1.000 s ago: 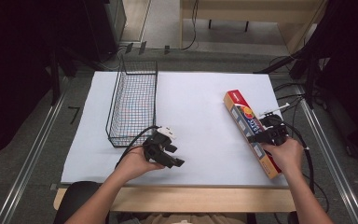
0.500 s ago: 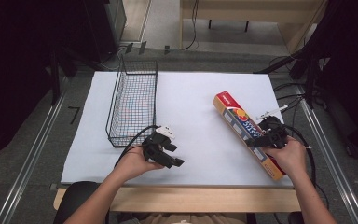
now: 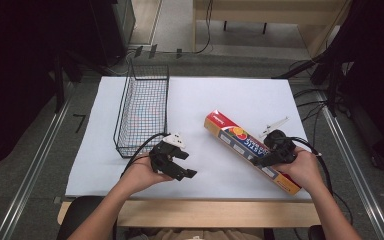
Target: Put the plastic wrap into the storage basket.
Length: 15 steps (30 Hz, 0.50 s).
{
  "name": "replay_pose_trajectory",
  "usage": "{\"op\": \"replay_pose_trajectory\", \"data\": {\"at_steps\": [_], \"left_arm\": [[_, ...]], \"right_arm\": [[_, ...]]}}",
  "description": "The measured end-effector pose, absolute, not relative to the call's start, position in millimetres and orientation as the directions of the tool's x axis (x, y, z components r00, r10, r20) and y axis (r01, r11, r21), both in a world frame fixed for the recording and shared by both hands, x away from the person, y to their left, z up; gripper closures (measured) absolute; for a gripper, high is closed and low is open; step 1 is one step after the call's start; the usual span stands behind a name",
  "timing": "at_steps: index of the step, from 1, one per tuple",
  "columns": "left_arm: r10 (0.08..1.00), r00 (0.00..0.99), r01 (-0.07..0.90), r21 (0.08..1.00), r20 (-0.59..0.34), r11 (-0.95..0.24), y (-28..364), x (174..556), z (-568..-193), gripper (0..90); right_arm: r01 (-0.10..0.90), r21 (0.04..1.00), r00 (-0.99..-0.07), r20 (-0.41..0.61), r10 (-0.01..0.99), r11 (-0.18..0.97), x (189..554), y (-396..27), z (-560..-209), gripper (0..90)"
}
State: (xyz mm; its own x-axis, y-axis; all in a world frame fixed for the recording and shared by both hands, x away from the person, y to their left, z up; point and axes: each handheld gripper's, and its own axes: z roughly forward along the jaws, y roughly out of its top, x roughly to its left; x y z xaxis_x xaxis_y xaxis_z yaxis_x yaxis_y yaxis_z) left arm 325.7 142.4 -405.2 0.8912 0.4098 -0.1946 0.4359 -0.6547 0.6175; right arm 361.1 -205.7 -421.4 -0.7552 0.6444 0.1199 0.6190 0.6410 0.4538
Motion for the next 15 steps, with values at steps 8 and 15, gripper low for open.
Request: {"op": "replay_pose_trajectory", "data": {"at_steps": [8,15], "left_arm": [[0.415,0.891,0.431,0.623,-0.182,-0.653,146,324,-399,25.5],[0.408,0.898,0.409,0.651,-0.163,-0.640,149,321,-387,25.0]], "right_arm": [[0.512,0.469,-0.840,0.100,0.533,0.720,353,-192,-420,41.2],[0.381,0.463,-0.917,0.078,0.392,0.800,342,-178,-422,41.2]]}}
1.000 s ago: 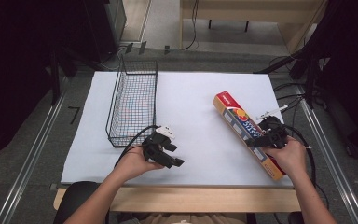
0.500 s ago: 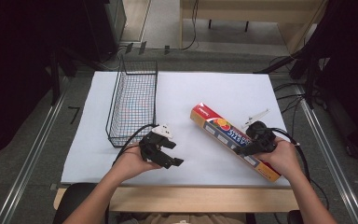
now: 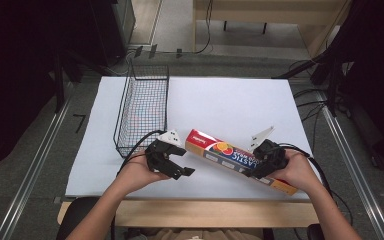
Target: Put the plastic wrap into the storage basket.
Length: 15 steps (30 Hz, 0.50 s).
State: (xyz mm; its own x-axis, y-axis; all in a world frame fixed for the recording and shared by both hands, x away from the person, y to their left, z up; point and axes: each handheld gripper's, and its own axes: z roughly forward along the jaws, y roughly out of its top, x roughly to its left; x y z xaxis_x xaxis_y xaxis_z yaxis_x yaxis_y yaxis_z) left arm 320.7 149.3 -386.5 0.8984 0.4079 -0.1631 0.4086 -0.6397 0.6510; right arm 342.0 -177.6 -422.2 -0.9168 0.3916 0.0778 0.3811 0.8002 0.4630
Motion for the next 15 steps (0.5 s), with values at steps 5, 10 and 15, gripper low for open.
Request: {"op": "replay_pose_trajectory", "data": {"at_steps": [5,10,15], "left_arm": [[0.383,0.914,0.371,0.664,-0.137,-0.649,147,317,-376,25.0],[0.350,0.929,0.340,0.645,-0.120,-0.684,140,317,-371,23.4],[0.311,0.946,0.301,0.613,-0.093,-0.731,129,322,-365,22.9]], "right_arm": [[0.327,0.442,-0.943,0.095,0.319,0.835,336,-166,-425,41.1],[0.285,0.454,-0.958,0.098,0.270,0.844,330,-156,-424,41.2],[0.242,0.455,-0.970,0.111,0.215,0.857,326,-150,-424,41.2]]}}
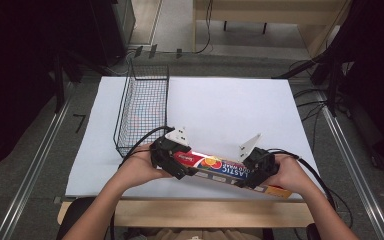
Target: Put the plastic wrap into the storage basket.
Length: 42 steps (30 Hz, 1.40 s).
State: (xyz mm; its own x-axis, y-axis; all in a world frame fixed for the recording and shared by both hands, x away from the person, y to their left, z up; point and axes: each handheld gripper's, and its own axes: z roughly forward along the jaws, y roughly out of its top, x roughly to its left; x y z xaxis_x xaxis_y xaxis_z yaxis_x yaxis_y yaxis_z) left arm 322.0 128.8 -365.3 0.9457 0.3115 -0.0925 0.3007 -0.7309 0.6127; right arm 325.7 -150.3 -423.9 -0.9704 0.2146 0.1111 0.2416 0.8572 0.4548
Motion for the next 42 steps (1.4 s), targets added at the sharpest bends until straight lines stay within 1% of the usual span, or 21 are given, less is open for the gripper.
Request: {"op": "replay_pose_trajectory", "data": {"at_steps": [3,6,9,17,19,22,23,25,27,29,32,36,38,42], "left_arm": [[0.270,0.958,0.272,0.591,-0.094,-0.759,120,321,-365,23.1],[0.239,0.966,0.255,0.536,-0.102,-0.804,112,320,-371,23.2],[0.217,0.972,0.230,0.525,-0.088,-0.819,105,320,-374,23.2],[0.165,0.986,0.152,0.486,-0.016,-0.861,90,316,-380,22.1],[0.155,0.988,0.135,0.478,0.002,-0.868,87,313,-383,21.6],[0.141,0.990,0.124,0.456,0.004,-0.882,82,311,-387,21.1],[0.137,0.990,0.115,0.445,0.018,-0.888,81,310,-389,21.0],[0.133,0.991,0.108,0.439,0.026,-0.892,80,309,-390,19.9],[0.129,0.991,0.107,0.439,0.022,-0.892,79,309,-391,21.9],[0.123,0.992,0.113,0.410,-0.002,-0.905,76,309,-394,25.0],[0.098,0.995,0.083,0.398,0.017,-0.914,74,306,-398,26.7],[0.076,0.997,0.060,0.405,0.023,-0.912,73,303,-400,29.4],[0.059,0.998,0.043,0.431,0.023,-0.901,76,302,-400,34.4],[0.066,0.997,0.080,0.433,-0.048,-0.898,77,306,-404,37.8]], "right_arm": [[0.218,0.452,-0.976,0.107,0.190,0.865,322,-146,-424,41.2],[0.191,0.455,-0.982,0.103,0.161,0.870,320,-142,-422,41.2],[0.173,0.456,-0.985,0.098,0.144,0.873,318,-138,-420,41.2],[0.119,0.453,-0.993,0.063,0.102,0.884,312,-128,-414,41.2],[0.120,0.450,-0.993,0.061,0.103,0.885,311,-126,-411,41.2],[0.113,0.459,-0.994,0.056,0.098,0.881,310,-123,-406,41.2],[0.090,0.464,-0.996,0.036,0.083,0.881,311,-123,-405,41.2],[0.120,0.467,-0.993,0.060,0.104,0.876,310,-121,-402,41.2],[0.090,0.461,-0.996,0.027,0.088,0.883,310,-119,-402,41.2],[0.084,0.461,-0.996,0.028,0.080,0.883,308,-117,-400,41.3],[0.078,0.444,-0.997,0.016,0.079,0.893,304,-113,-397,41.2],[0.066,0.443,-0.998,0.013,0.067,0.894,303,-110,-397,41.2],[0.066,0.440,-0.998,0.018,0.065,0.895,303,-111,-398,41.2],[0.049,0.434,-0.999,0.006,0.052,0.900,302,-109,-402,40.8]]}}
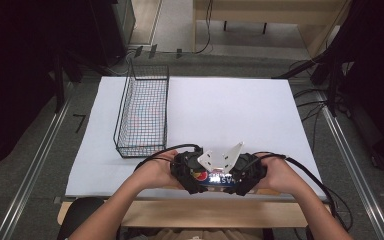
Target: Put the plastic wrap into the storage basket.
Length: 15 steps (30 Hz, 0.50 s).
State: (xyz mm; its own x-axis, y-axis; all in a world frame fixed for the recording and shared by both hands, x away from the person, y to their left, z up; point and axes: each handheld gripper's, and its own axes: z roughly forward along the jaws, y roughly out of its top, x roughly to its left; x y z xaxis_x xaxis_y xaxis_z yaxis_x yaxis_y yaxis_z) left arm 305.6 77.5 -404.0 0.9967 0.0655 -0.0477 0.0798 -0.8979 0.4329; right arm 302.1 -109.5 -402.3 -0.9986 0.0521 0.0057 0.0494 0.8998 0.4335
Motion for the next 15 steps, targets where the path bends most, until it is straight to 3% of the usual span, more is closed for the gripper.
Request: {"op": "replay_pose_trajectory", "data": {"at_steps": [15], "left_arm": [[0.069,0.995,0.091,0.407,-0.068,-0.909,76.8,299.9,-400.1,39.2]], "right_arm": [[0.035,0.481,-0.999,0.043,0.016,0.876,301.8,-112.9,-409.7,39.4]]}}
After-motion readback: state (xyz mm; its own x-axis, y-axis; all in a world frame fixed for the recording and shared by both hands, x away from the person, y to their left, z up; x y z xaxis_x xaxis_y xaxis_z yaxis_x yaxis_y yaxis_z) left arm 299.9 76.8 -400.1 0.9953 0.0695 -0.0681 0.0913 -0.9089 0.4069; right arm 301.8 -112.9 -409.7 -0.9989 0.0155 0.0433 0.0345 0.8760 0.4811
